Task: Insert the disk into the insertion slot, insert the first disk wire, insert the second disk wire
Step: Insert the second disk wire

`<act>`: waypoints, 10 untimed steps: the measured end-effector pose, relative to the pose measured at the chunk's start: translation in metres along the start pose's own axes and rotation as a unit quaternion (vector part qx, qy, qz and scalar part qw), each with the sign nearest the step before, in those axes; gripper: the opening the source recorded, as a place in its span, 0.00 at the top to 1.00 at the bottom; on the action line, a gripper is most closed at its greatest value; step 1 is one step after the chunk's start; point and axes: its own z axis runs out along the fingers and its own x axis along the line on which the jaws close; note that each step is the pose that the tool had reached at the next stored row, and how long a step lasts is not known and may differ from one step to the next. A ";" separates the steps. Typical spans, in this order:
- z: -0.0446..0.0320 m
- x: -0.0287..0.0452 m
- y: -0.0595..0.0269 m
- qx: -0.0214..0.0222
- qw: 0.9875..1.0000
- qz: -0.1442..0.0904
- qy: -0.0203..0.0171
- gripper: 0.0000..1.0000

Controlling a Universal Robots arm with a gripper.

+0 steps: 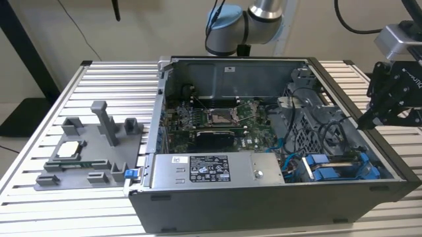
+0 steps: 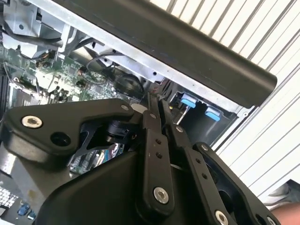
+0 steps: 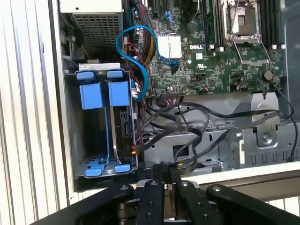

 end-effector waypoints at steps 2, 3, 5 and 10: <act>-0.0006 0.0006 0.0070 0.000 1.000 0.000 0.000 1.00; -0.0007 0.0010 0.0106 0.000 1.000 0.000 0.000 1.00; -0.0009 0.0017 0.0181 0.000 1.000 0.000 0.000 1.00; -0.0007 0.0047 0.0402 0.000 1.000 0.000 0.000 1.00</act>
